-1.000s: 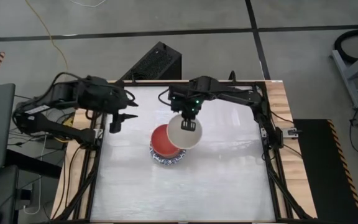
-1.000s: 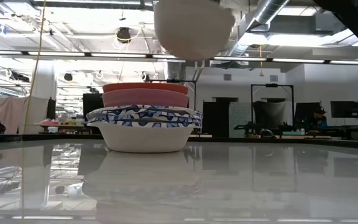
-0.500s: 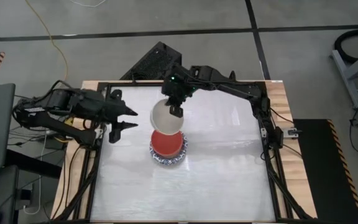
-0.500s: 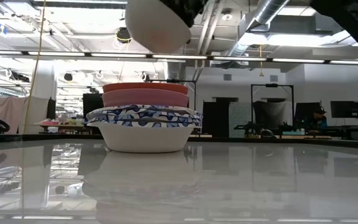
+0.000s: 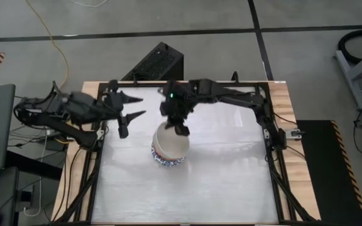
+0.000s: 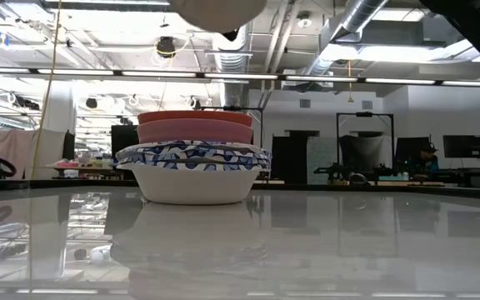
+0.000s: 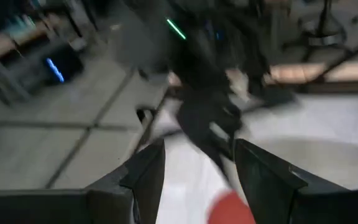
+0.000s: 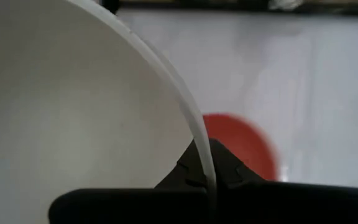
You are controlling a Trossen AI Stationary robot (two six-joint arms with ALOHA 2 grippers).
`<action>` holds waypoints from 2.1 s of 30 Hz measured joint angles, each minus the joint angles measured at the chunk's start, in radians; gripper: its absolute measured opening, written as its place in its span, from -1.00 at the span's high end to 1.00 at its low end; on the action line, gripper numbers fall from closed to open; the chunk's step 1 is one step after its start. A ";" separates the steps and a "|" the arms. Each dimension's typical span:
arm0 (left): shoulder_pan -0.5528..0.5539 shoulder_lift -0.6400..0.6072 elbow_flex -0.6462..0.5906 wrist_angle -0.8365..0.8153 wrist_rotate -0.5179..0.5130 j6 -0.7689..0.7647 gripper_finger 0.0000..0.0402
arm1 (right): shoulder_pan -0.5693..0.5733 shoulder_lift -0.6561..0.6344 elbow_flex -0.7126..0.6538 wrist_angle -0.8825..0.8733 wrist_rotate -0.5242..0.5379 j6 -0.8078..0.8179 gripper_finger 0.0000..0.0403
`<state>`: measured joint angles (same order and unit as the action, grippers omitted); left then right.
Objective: Nest bowls inside each other by size order
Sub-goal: Stack the white bowl on top of the orange bowl
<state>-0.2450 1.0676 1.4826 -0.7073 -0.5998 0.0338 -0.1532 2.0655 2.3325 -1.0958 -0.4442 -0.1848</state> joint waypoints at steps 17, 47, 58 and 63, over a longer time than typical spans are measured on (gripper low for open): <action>0.518 -0.001 0.001 -0.112 0.619 0.003 0.09 | 0.094 0.000 0.000 -0.265 0.222 0.061 0.96; 0.081 -0.020 -0.192 -0.015 0.138 -0.413 0.09 | -0.078 0.116 0.000 -0.031 0.022 -0.111 0.98; 0.334 0.029 0.203 -0.128 0.172 0.035 0.09 | 0.031 0.159 -0.001 0.041 0.167 0.041 0.98; 0.503 0.117 0.251 -0.358 0.361 0.037 0.09 | 0.063 0.187 0.000 0.050 0.300 0.054 0.97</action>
<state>0.2585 1.1842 1.7340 -1.0650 -0.2389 0.0709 -0.0900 2.2525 2.3325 -1.0461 -0.1442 -0.1309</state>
